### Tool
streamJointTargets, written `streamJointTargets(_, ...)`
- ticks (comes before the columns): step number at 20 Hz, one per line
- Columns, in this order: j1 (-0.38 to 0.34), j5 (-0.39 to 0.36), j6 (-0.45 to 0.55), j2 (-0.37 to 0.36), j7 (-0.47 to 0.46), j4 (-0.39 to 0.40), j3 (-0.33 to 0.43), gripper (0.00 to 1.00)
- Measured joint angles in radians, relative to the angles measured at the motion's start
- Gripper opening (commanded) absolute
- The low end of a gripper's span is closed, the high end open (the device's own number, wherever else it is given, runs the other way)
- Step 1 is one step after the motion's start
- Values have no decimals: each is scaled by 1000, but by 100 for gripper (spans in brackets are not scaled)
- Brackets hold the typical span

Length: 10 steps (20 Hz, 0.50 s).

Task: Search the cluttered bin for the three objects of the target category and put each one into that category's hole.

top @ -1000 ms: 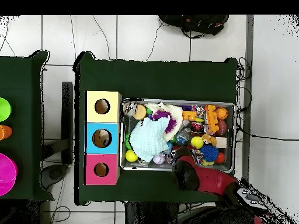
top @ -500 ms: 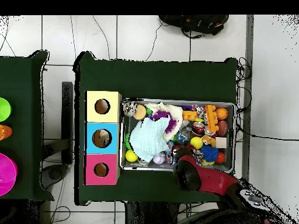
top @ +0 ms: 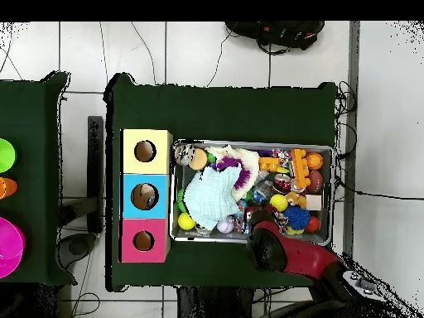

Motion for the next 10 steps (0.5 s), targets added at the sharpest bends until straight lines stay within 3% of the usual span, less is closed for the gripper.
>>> streamJointTargets(6, 2, 38, 42, -37, 0, 32, 0, 0)
streamJointTargets(8, 9, 70, 103, -63, 0, 46, 0, 0)
streamJointTargets(10, 26, 117, 232, -106, 0, 55, 0, 0)
